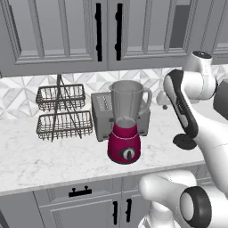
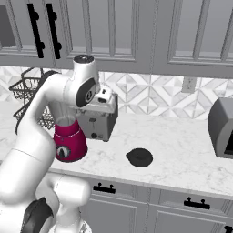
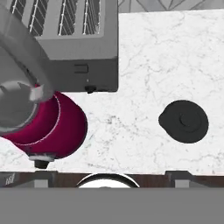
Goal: Close the lid blender by securely placing the lid on top.
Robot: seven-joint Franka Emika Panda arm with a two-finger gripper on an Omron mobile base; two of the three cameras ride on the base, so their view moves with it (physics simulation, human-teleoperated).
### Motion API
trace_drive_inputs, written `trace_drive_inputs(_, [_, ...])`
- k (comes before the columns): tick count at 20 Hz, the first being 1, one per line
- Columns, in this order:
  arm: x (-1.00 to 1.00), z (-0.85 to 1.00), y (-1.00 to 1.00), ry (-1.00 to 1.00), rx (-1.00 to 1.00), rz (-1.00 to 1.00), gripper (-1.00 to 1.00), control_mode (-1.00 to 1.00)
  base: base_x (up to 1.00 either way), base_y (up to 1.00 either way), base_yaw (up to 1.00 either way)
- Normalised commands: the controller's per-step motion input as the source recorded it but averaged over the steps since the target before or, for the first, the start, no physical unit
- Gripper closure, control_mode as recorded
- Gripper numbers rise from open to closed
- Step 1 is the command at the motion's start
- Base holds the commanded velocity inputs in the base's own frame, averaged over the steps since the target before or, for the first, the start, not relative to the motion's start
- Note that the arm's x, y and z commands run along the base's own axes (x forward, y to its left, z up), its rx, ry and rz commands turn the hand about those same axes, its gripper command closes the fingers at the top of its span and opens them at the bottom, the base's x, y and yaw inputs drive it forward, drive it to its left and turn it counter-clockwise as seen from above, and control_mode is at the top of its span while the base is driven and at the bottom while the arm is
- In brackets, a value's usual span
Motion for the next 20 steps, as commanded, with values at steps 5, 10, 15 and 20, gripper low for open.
trace_drive_inputs(5, [-0.01, -0.52, -1.0, 0.05, 0.0, -0.11, -1.0, -1.0, 0.0, 0.0, 0.0])
trace_drive_inputs(10, [0.19, -0.98, -1.0, 0.21, 0.0, -0.1, -1.0, -1.0, 0.0, 0.0, 0.0])
trace_drive_inputs(15, [0.31, -0.98, -0.73, 0.1, 0.04, 0.0, -1.0, -1.0, 0.0, 0.0, 0.0])
trace_drive_inputs(20, [0.29, -0.76, -0.23, 0.0, 0.03, 0.0, -1.0, -1.0, 0.0, 0.0, 0.0])
